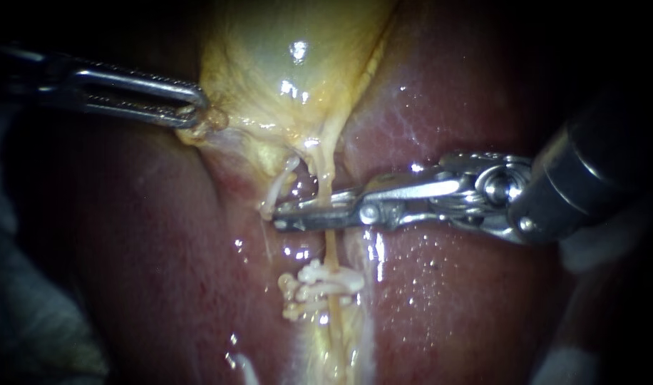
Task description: Going back third clip right tube
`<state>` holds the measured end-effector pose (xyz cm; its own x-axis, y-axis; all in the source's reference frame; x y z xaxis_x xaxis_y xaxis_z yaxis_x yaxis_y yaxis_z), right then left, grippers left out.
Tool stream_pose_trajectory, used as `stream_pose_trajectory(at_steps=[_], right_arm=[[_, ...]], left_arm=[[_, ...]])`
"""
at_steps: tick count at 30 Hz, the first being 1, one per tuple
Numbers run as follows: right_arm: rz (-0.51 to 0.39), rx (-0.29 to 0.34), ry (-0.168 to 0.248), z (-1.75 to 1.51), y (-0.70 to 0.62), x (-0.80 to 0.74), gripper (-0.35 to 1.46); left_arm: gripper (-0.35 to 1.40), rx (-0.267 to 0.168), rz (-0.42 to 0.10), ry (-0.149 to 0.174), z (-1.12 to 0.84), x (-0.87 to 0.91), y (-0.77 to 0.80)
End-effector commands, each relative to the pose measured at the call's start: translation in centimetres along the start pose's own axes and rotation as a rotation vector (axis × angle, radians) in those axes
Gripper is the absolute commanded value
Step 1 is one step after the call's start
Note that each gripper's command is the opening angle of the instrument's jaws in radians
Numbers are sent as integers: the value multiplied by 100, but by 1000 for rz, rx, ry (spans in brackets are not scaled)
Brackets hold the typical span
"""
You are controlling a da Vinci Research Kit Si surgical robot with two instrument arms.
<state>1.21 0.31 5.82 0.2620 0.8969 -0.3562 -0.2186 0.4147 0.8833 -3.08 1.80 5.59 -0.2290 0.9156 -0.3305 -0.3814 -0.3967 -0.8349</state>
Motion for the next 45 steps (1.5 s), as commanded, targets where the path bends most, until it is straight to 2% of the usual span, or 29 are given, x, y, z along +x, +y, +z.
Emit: stream_pose_trajectory(at_steps=[1,6,8,9,13,17,20,24,32,35,38,45], right_arm=[[-3,0,0,0,1,0,-35],[-3,3,8,2,4,-1,-32],[-36,3,10,6,7,-5,-1],[-55,2,11,9,9,-7,8],[-98,-6,12,24,23,-23,32],[-115,-13,13,31,43,-37,41],[-124,-14,17,30,54,-40,42],[-129,-17,15,25,61,-39,43],[-149,-16,10,19,61,-42,44],[-250,-10,4,11,59,-44,45],[-416,-21,7,-5,51,-48,46],[-592,-103,29,-46,34,-48,50]], left_arm=[[-35,0,0,0,0,0,0],[-35,0,0,0,0,0,0],[-35,0,0,0,0,0,0],[-35,0,0,0,0,0,0],[-35,0,0,0,0,0,0],[-35,0,0,0,0,0,0],[-35,-1,0,0,0,0,-1],[-35,-1,1,0,-1,0,-1],[-35,-1,1,0,-1,-1,-1],[-35,-1,1,0,-2,-1,-1],[-35,-2,1,-1,-3,-1,-1],[-35,-2,1,-1,-3,-1,-1]])
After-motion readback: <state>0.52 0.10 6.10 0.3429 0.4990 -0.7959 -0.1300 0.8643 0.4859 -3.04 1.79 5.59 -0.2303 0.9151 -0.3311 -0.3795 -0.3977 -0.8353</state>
